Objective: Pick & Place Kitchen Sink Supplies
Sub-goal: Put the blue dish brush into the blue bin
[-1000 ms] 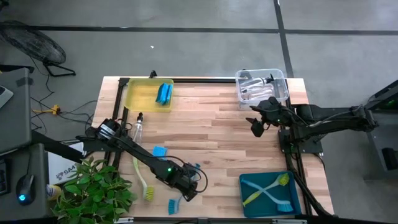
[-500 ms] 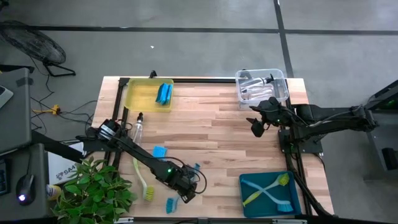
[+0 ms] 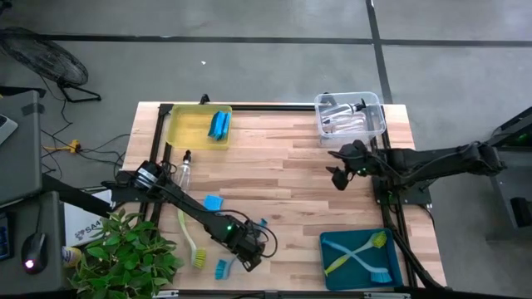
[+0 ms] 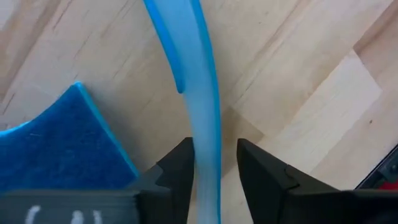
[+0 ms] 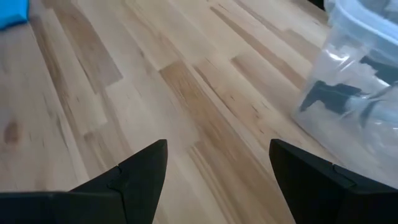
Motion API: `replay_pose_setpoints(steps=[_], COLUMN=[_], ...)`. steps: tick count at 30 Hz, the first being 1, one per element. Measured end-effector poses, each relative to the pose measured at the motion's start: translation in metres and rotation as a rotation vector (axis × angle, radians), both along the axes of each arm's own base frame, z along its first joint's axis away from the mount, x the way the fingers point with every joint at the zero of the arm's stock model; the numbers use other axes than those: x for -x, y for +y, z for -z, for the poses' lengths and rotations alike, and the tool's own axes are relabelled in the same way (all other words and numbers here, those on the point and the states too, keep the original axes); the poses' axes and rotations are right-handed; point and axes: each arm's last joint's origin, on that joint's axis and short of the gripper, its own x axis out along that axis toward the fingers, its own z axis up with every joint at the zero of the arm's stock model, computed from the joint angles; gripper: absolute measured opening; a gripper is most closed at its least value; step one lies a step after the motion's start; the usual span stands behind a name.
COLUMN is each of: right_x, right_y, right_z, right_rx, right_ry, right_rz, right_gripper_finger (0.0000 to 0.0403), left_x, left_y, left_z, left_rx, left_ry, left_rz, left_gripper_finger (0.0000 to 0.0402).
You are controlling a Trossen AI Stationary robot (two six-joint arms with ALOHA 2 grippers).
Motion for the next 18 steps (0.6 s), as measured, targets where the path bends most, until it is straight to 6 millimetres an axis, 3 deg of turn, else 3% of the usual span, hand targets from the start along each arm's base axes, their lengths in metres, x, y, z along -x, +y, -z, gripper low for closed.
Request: replay_pose_setpoints(steps=[7,18], right_x=[-0.005,-0.012], right_y=[0.001,0.015], right_z=[0.0,-0.009], right_rx=[0.009,0.017], right_ry=[-0.084,-0.182], right_rz=[-0.012,-0.109], right_gripper_finger=[0.0275,0.0275], left_x=[0.001,0.002], left_y=[0.001,0.001], left_z=[0.001,-0.001], left_rx=[-0.014,-0.027], left_ry=[0.014,-0.005], left_rz=[-0.002,0.039], left_gripper_finger=[0.0039,0.0037])
